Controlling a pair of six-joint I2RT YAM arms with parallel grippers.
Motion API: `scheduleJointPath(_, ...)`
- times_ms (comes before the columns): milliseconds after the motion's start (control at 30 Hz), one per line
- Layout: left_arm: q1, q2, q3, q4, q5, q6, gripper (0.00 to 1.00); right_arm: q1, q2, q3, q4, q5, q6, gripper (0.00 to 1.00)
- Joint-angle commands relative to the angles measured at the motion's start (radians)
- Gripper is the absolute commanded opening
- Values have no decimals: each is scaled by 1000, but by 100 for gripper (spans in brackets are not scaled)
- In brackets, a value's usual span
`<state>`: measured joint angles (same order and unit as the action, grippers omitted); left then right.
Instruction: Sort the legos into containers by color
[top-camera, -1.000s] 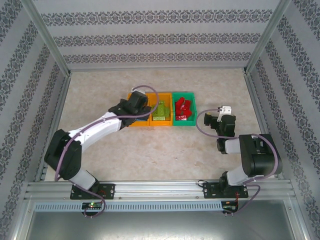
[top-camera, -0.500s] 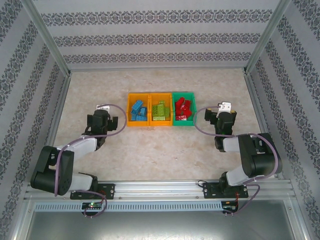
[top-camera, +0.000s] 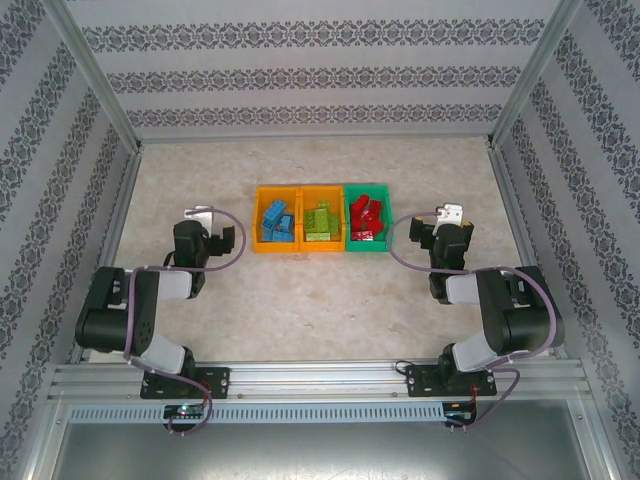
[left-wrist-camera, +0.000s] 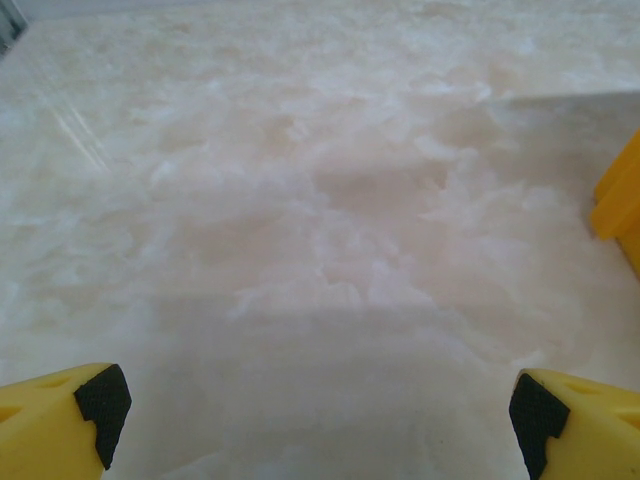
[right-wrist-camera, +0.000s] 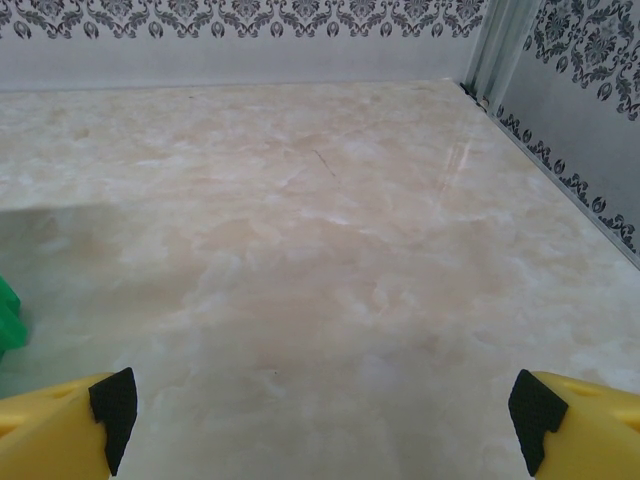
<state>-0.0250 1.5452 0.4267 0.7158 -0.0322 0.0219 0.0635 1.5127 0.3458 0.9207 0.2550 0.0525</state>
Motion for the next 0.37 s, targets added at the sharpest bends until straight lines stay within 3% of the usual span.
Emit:
scheduleJointPath(0, 25, 16, -14, 119, 41, -28, 99, 1, -3, 16, 17, 13, -2, 98)
scheduleJointPath(333, 26, 15, -13, 115, 42, -27, 99, -5, -5, 19, 12, -2, 0, 98)
